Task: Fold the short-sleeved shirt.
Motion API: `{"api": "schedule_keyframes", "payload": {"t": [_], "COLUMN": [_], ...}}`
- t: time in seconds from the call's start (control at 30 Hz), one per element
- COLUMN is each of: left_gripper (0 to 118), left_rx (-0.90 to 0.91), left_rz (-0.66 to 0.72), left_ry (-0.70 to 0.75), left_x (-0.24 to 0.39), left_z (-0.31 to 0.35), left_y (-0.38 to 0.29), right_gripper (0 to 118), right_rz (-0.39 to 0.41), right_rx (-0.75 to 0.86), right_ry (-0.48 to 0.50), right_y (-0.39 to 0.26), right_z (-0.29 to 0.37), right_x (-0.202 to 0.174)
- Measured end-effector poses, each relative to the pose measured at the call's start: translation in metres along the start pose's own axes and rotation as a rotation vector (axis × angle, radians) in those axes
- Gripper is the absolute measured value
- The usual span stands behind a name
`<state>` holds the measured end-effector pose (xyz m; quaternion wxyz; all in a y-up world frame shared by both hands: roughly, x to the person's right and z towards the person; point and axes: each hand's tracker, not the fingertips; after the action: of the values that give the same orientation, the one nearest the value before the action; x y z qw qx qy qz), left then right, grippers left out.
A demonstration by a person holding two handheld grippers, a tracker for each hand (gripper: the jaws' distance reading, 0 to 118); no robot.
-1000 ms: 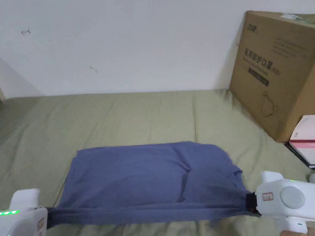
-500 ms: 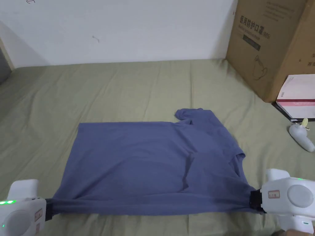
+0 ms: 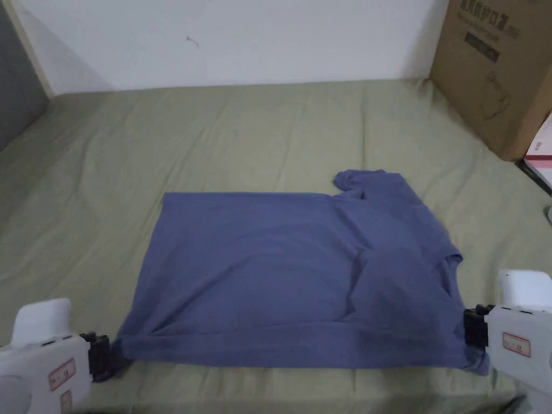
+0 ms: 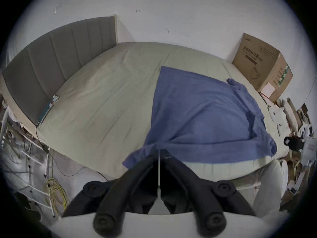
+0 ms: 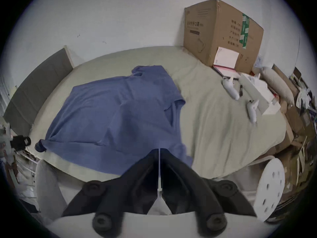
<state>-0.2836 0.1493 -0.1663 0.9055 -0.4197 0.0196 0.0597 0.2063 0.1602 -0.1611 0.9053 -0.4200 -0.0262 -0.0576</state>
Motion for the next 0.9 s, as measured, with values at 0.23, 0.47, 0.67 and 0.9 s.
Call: {"api": "schedule_keyframes", "payload": {"t": [0.23, 0.47, 0.67, 0.9], "left_gripper": [29, 107, 2, 2], "left_rx": [-0.048, -0.073, -0.156, -0.162], "left_rz": [0.032, 0.093, 0.051, 0.044], "left_ry": [0.034, 0.014, 0.074, 0.036], "left_x": [-0.021, -0.032, -0.027, -0.018], "left_z": [-0.007, -0.045, -0.079, -0.060], "left_y": [-0.013, 0.010, 0.003, 0.002], "right_gripper": [2, 2, 2, 2], "right_rz": [0.035, 0.032, -0.010, -0.040], "right_rx": [-0.087, -0.113, -0.151, -0.146], "right_ry": [0.046, 0.041, 0.038, 0.022], "right_y": [-0.017, -0.017, -0.022, -0.021], "right_z": [-0.024, -0.030, -0.036, -0.030], "right_x": [-0.014, -0.007, 0.004, 0.023]}}
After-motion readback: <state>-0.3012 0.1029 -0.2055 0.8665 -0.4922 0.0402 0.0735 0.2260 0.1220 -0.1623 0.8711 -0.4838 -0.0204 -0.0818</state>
